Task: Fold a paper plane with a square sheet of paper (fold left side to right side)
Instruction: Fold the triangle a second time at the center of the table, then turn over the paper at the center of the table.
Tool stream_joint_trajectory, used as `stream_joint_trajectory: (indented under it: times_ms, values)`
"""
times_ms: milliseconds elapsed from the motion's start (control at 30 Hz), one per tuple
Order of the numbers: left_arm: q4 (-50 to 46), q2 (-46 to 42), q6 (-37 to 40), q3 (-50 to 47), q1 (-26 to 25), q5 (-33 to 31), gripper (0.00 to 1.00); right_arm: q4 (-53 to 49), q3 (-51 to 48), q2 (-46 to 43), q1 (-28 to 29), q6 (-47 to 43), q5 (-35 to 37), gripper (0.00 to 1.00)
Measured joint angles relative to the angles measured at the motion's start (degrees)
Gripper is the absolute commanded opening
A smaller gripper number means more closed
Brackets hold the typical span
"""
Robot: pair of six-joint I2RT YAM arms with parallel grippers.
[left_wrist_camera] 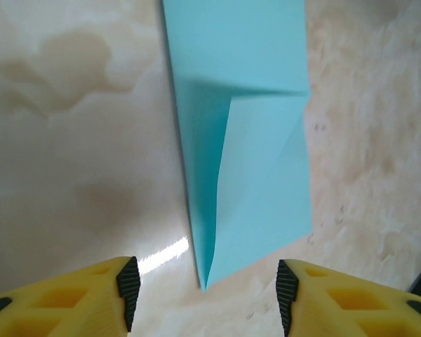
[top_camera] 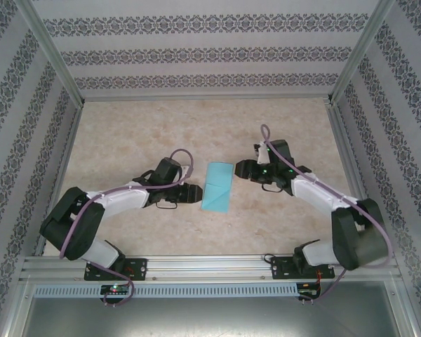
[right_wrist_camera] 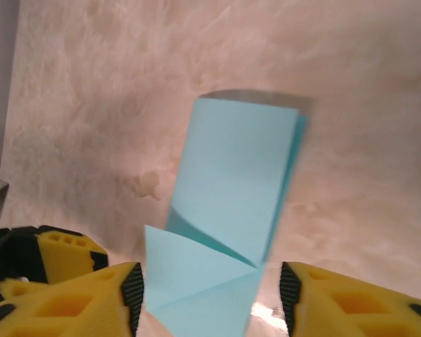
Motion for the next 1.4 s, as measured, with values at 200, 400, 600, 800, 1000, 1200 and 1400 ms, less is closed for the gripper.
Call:
stream_joint_trajectory:
  times_ms: [200,400,600,800,1000,1200,1400]
  values:
    - [4.26,7.48,-0.09,5.64,1.18,2.73,0.59,3.02,-10.08,-9.05,-4.72,2.40,-0.98,0.96]
    - [6.16,15.21,0.44,10.05,1.18,6.29,0.49,4.50,-14.71,-15.54,-6.27,4.55,-1.97,0.98]
    - [7.30,18.73,0.79,11.89,1.18,9.22,0.24,4.61,-16.79,-18.84,-6.32,5.53,-2.43,0.98]
    - [7.43,18.34,1.16,11.85,1.18,9.62,0.08,5.86,-16.83,-17.20,-6.64,5.92,-4.85,0.98]
    - [7.28,13.44,1.75,9.64,1.18,7.72,0.07,8.15,-15.34,-9.79,-3.93,6.12,-8.04,0.98]
    - [7.26,11.41,2.25,8.66,1.18,6.49,0.08,12.00,-9.46,-0.17,2.78,6.97,-9.07,0.86]
    - [7.19,11.41,2.27,8.13,1.18,5.88,0.10,16.79,-5.01,10.99,6.64,9.75,-9.25,0.67]
